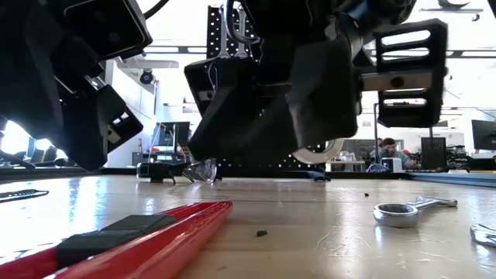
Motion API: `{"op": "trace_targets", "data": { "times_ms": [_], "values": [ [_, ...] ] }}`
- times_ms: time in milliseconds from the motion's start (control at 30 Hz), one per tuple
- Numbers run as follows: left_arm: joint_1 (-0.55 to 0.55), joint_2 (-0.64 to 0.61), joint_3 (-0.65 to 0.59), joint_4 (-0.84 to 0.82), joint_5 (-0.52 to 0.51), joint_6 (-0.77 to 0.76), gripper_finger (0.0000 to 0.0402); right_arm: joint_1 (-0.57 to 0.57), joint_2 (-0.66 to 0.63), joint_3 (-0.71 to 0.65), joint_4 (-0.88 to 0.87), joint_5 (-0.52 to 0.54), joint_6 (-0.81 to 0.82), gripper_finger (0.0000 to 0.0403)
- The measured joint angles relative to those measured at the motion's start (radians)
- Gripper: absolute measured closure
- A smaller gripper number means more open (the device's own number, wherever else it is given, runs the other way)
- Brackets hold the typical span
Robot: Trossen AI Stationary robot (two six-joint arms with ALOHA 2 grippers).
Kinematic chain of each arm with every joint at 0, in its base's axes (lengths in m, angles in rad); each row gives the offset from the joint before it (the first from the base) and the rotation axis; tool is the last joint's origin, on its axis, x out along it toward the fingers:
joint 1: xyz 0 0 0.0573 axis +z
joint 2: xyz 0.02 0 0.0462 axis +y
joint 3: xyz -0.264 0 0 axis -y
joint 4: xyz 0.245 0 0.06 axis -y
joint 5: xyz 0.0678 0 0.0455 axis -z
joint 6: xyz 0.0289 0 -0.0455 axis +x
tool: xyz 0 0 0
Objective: Hang tools onto peg board
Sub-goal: Put the red cutter into the top black bin on the peg board
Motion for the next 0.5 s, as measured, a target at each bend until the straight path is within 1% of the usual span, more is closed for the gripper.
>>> {"op": "trace_targets", "data": {
  "times_ms": [233,367,500],
  "values": [
    [0.0,0.0,0.0,0.012,-0.042,0.005,0.0249,0.0,0.045,0.0,0.039,-0.005,-0.026,0.026],
    [0.001,0.0,0.0,0.021,-0.046,0.0,0.0249,0.001,0.084,0.005,0.063,-0.002,-0.033,0.026],
    [0.001,0.0,0.0,0.031,-0.05,-0.017,0.0249,-0.001,0.099,0.016,0.045,0.004,-0.002,0.0263]
  ]
}}
